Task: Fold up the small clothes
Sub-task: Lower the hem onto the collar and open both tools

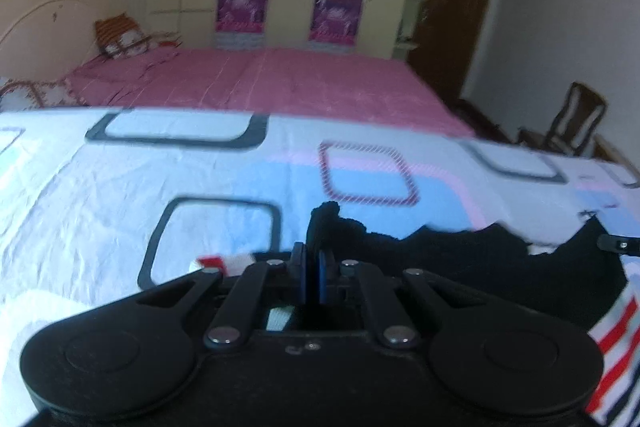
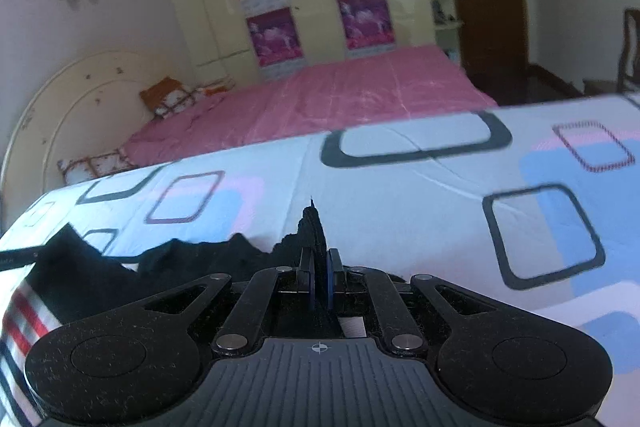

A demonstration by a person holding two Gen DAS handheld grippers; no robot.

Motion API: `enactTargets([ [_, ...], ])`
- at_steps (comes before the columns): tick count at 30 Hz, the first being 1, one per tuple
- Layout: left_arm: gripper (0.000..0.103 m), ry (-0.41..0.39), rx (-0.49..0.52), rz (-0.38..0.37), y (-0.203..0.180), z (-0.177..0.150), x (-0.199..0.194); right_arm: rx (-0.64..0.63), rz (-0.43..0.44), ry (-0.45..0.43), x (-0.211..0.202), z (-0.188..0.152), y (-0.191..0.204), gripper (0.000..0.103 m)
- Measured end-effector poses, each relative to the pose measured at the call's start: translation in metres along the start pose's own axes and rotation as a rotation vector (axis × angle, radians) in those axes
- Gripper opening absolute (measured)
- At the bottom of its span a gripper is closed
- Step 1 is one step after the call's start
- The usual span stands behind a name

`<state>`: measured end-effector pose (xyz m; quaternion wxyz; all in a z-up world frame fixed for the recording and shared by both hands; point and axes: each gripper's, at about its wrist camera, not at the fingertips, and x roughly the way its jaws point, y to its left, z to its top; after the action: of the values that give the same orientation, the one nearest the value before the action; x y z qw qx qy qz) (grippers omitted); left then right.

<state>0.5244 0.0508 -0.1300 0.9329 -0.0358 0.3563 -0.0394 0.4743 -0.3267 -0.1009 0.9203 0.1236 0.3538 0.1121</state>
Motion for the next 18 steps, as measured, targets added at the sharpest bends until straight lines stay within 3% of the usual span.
enactTargets([
  [4, 0.006, 0.061, 0.044, 0.060, -0.003, -0.022, 0.022, 0.009, -0.068, 0.086, 0.025, -0.018, -0.009, 0.005],
  [8, 0.010, 0.063, 0.088, 0.082, -0.008, -0.020, 0.021, 0.020, -0.065, 0.067, 0.020, -0.020, -0.016, 0.006],
  [10, 0.018, 0.065, 0.097, 0.082, -0.009, -0.018, 0.018, 0.013, -0.073, 0.043, 0.012, -0.017, -0.014, 0.007],
  [12, 0.028, 0.062, 0.106, 0.084, -0.012, -0.020, 0.015, 0.006, -0.071, 0.012, 0.004, -0.015, -0.011, 0.016],
  [13, 0.031, 0.064, 0.104, 0.083, -0.012, -0.020, 0.013, 0.000, -0.070, -0.002, 0.000, -0.014, -0.008, 0.034],
  [14, 0.042, 0.066, 0.101, 0.082, -0.014, -0.020, 0.011, -0.007, -0.066, -0.013, -0.004, -0.014, -0.004, 0.050],
  [15, 0.056, 0.066, 0.098, 0.086, -0.016, -0.020, 0.008, -0.022, -0.055, -0.025, -0.008, -0.014, 0.000, 0.050],
  [18, 0.060, 0.037, 0.100, 0.082, -0.022, -0.017, -0.003, -0.086, -0.047, -0.036, -0.015, -0.014, 0.020, 0.050],
])
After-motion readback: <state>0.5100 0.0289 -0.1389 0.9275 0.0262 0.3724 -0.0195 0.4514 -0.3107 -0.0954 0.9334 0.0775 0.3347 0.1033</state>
